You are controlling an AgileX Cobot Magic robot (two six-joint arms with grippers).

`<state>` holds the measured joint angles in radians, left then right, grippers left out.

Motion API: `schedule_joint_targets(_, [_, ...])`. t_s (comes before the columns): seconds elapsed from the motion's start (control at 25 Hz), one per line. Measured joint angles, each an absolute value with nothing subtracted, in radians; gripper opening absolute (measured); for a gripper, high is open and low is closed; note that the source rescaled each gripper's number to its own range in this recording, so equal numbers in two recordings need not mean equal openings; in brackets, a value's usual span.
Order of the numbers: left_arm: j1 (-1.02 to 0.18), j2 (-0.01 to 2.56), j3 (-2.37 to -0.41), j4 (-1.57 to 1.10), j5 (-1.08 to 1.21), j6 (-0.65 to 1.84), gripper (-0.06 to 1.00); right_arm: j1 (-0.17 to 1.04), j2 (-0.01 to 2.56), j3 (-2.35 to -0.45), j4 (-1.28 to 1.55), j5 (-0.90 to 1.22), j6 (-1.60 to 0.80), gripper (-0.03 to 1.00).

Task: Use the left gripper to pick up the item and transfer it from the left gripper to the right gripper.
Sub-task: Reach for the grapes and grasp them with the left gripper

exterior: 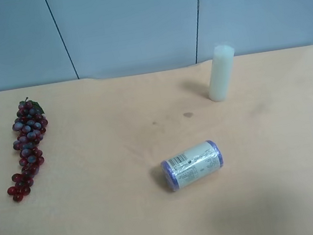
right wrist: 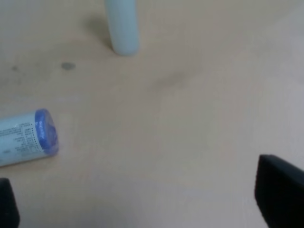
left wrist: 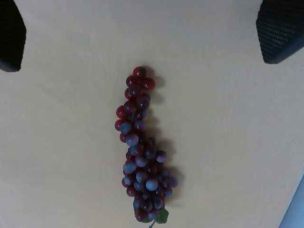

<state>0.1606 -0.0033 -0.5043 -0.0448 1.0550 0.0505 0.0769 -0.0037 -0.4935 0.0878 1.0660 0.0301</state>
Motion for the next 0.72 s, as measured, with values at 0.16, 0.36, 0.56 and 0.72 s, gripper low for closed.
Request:
schedule_joint_targets(0.16, [0.161, -0.003, -0.504, -0.045, 1.055, 0.050, 1.00, 0.077, -0.004, -0.493, 0.088, 1.066, 0.030, 1.00])
schedule_joint_targets(0.36, [0.161, -0.003, -0.504, -0.045, 1.055, 0.050, 1.00, 0.077, -0.004, -0.493, 0.088, 1.066, 0.030, 1.00])
schedule_joint_targets(0.56, [0.161, -0.003, -0.504, -0.045, 1.055, 0.050, 1.00, 0.077, -0.004, -0.493, 0.088, 1.066, 0.030, 1.00])
schedule_joint_targets(0.72, [0.161, -0.003, -0.504, -0.045, 1.055, 0.050, 1.00, 0.077, -0.004, -0.493, 0.088, 1.066, 0.030, 1.00])
